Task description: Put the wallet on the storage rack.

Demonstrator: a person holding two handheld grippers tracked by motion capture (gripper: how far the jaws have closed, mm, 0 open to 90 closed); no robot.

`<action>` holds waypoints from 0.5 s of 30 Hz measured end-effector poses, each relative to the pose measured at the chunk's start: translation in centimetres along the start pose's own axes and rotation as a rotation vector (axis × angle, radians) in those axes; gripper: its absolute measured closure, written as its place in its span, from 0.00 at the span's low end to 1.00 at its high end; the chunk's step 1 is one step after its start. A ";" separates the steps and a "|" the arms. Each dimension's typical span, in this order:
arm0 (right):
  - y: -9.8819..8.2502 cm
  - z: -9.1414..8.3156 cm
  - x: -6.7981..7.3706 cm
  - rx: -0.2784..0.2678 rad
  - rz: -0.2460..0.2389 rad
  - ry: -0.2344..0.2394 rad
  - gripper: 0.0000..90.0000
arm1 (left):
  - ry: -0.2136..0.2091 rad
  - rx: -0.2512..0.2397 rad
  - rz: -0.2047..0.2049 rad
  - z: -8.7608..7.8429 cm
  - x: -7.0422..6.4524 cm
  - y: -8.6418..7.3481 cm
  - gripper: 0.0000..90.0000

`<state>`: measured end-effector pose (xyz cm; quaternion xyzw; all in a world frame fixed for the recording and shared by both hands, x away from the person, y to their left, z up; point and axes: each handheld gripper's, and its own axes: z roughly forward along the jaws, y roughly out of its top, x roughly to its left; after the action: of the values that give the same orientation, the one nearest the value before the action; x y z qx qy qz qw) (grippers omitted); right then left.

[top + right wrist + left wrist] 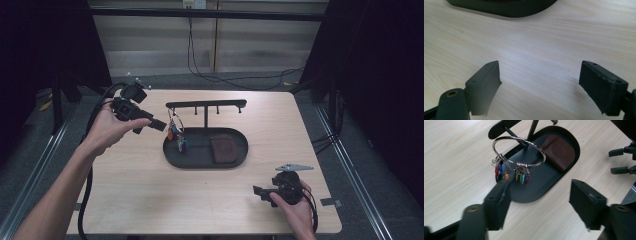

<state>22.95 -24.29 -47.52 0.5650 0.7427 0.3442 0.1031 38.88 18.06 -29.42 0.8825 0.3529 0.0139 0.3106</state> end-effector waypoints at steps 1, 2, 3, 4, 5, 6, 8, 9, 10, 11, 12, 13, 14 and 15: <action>0.0 0.0 0.0 0.000 0.000 0.000 0.19 | -0.014 -0.003 0.011 0.1 -0.1 -0.3 0.31; 0.0 0.0 0.0 0.001 0.000 -0.002 0.19 | -0.019 0.005 0.026 0.3 -0.2 -0.8 0.29; 0.0 0.0 0.0 0.002 0.000 -0.002 0.19 | -0.005 -0.001 0.022 0.4 -0.2 -1.2 0.29; 0.0 0.0 0.0 0.001 0.000 0.000 0.19 | -0.013 -0.012 0.023 0.5 -0.2 -1.5 0.26; 0.0 0.0 0.0 0.001 0.001 0.000 0.19 | -0.028 -0.039 0.012 0.5 -0.1 -2.1 0.25; 0.0 -0.1 0.0 -0.001 0.003 0.000 0.19 | -0.036 -0.065 -0.004 0.7 -0.2 -2.6 0.26; 0.0 -0.1 -0.1 -0.002 0.002 0.001 0.19 | -0.048 -0.083 -0.001 0.9 -0.1 -3.6 0.23; 0.0 -0.1 -0.1 -0.002 0.002 0.000 0.19 | -0.041 -0.085 0.008 1.1 0.0 -4.1 0.22; 0.0 0.0 -0.2 -0.002 0.002 -0.001 0.19 | -0.034 -0.094 0.018 1.3 0.1 -4.8 0.24; 0.0 0.0 -0.1 0.005 0.010 -0.001 0.19 | -0.038 -0.096 0.014 1.4 0.1 -5.3 0.25; 0.0 0.1 -0.2 0.006 0.006 -0.004 0.19 | -0.038 -0.109 0.003 1.5 0.2 -5.8 0.24; 0.0 0.1 -0.1 0.005 0.003 -0.003 0.19 | -0.037 -0.120 -0.007 1.6 0.3 -6.3 0.24; 0.0 0.2 -0.1 0.008 0.005 -0.003 0.19 | -0.026 -0.138 -0.016 1.6 0.3 -6.8 0.24; 0.0 0.2 0.0 0.006 0.002 0.000 0.19 | -0.024 -0.151 -0.027 1.6 0.4 -7.1 0.24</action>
<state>23.05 -24.25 -47.68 0.5660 0.7432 0.3421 0.1011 35.18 21.39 -34.70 0.8519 0.3588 0.0257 0.3806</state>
